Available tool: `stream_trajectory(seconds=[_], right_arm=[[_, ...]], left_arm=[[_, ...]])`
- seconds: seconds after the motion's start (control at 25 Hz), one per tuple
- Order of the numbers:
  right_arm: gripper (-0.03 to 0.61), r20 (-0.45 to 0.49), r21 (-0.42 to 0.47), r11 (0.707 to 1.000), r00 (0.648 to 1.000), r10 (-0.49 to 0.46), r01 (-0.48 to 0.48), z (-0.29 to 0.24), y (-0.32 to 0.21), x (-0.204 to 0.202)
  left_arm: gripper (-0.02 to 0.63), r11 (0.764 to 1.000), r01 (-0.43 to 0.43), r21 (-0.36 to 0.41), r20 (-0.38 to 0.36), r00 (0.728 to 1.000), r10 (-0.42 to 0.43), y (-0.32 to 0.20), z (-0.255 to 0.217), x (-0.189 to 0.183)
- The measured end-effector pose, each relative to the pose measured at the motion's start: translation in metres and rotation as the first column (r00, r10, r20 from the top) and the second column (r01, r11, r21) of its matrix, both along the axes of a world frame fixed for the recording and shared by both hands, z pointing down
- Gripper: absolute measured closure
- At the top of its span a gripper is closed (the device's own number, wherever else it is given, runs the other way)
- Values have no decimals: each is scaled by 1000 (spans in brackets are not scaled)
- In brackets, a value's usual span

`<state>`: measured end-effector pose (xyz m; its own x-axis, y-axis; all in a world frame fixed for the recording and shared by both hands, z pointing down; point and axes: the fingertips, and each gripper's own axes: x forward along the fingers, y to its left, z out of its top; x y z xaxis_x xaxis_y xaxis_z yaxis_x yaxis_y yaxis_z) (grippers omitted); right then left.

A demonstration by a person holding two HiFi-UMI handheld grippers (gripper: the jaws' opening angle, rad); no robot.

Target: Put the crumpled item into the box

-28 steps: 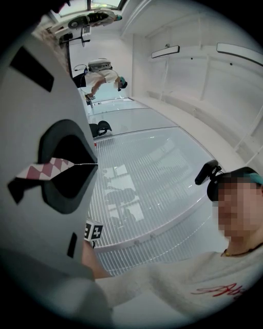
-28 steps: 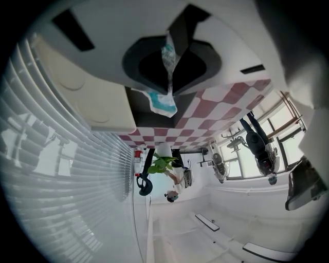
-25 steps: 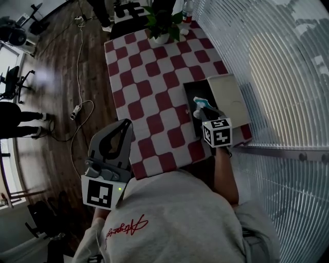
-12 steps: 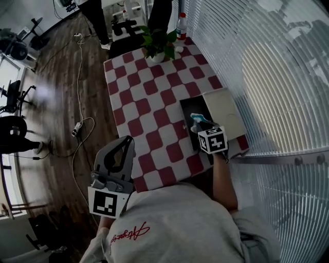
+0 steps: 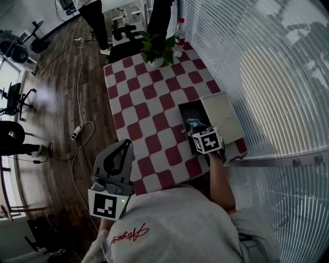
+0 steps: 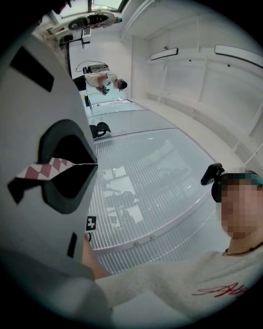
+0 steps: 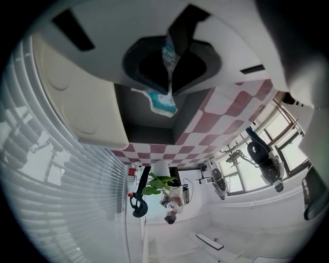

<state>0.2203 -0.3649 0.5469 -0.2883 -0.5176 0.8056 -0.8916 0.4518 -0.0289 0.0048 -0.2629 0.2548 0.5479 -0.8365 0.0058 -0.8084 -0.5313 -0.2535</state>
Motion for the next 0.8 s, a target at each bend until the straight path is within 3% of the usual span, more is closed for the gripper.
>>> stream_trajectory(seconds=[0.8], right_arm=[[541,22,-61,998,1000,5,-4,8,-4,0]], left_arm=[[595,1000,0,-6,-4,1000,0,-6,0,2]])
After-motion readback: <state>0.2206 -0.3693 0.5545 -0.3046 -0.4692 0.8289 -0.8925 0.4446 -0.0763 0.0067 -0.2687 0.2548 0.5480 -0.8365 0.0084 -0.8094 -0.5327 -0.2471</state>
